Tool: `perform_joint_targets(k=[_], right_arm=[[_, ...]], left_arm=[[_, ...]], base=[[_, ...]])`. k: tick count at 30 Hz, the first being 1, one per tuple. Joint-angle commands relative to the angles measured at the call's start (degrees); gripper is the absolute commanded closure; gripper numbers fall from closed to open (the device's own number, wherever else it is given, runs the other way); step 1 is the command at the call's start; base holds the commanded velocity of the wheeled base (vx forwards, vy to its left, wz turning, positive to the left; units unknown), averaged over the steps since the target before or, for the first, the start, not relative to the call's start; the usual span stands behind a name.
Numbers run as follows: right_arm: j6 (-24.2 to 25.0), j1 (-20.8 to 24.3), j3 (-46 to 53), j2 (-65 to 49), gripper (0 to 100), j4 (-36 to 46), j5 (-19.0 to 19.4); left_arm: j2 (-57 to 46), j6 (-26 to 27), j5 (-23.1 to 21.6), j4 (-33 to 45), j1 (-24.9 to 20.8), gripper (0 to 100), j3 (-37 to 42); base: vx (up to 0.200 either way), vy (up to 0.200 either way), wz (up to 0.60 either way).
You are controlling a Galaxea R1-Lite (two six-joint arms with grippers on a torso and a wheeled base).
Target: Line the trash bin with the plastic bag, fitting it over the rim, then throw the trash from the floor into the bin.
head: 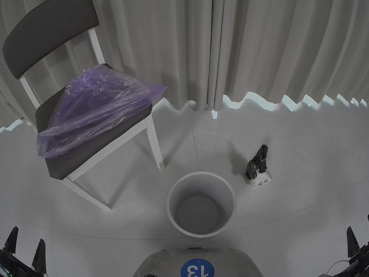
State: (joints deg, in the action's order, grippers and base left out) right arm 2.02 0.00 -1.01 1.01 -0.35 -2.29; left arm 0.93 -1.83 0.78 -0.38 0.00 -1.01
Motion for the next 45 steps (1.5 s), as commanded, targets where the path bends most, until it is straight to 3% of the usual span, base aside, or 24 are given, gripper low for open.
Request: perform_joint_targets(k=[1, 5, 7, 8, 11, 14, 15, 17, 20, 21, 23, 28, 32, 35, 40, 45], right_arm=[[1.23, 0.0, 1.01, -1.01, 0, -0.17, -0.08], [0.26, 0.0, 1.01, -1.01, 0, -0.17, -0.08], [-3.52, 0.0, 0.92, -1.01, 0, -0.26, 0.45], [-5.72, 0.0, 0.92, -1.01, 0, -0.35, 1.76], [-5.89, 0.0, 1.01, -1.01, 0, -0.88, 4.05], [-0.88, 0.0, 1.01, -1.01, 0, -1.93, 3.61], [1.67, 0.0, 1.01, -1.01, 0, -2.63, 1.94], [1.14, 0.0, 1.01, -1.01, 0, -2.72, 1.41], [1.4, 0.0, 1.01, -1.01, 0, -3.34, 1.59], [-0.09, 0.18, -2.68, -1.01, 0, -6.24, 4.66], [-0.53, 0.26, -6.11, -0.66, 0, -6.24, 7.48], [-0.71, 0.53, -17.36, 13.14, 0, -6.59, 9.5], [-0.35, 0.53, -29.75, 27.64, 0, -11.6, 9.76], [-0.27, 0.44, -37.66, 38.28, 0, -15.91, 9.67], [0.96, 0.53, -38.45, 42.58, 0, -16.08, 9.67], [4.22, 0.44, -40.03, 45.22, 0, -16.52, 10.29]], left_arm=[[-0.93, -0.37, -0.34, 0.03, 0.0, 0, 1.01], [-0.93, 0.25, 0.01, -0.33, 0.09, 0, 1.01], [-0.93, 2.71, -0.69, -0.76, 0.09, 0, 1.01], [-0.93, 4.73, -1.57, -0.94, 0.09, 0, 1.01], [-0.93, 5.08, -3.07, -0.94, 0.09, 0, 1.01], [-0.93, 1.21, -1.75, -1.91, 0.0, 0, 0.66], [-0.93, -5.03, -0.69, -7.0, 0.0, 0, -0.66], [-0.84, -8.1, -1.48, -12.28, 0.0, 0, -3.12], [-0.75, -7.49, -1.83, -12.37, 0.0, 0, -3.65], [-0.84, -0.72, -2.71, -10.08, 0.0, 0, -4.35], [-0.66, 2.88, -2.71, -8.67, 0.0, 0, -4.88], [5.23, 5.43, -2.1, -7.44, 0.18, 0, -11.91], [13.14, 8.33, -0.25, -4.02, 0.44, 0, -20.61], [20.08, 11.67, 4.84, 0.82, 0.35, 0, -27.55], [26.41, 18.7, 7.48, 6.09, 0.62, 0, -33.7], [29.04, 20.55, 9.15, 8.46, 1.58, 0, -35.2]], base=[[0.0, 0.0, 0.0], [0.0, 0.0, 0.0], [0.0, 0.0, 0.0], [0.0, 0.0, 0.0], [0.0, 0.0, 0.0], [0.0, 0.0, 0.0], [0.0, 0.0, 0.0], [0.0, 0.0, 0.0], [0.0, 0.0, 0.0], [0.0, 0.0, 0.0], [0.0, 0.0, 0.0], [0.0, 0.0, 0.0], [0.0, 0.0, 0.0], [0.0, 0.0, 0.0], [0.0, 0.0, 0.0], [0.0, 0.0, 0.0]])
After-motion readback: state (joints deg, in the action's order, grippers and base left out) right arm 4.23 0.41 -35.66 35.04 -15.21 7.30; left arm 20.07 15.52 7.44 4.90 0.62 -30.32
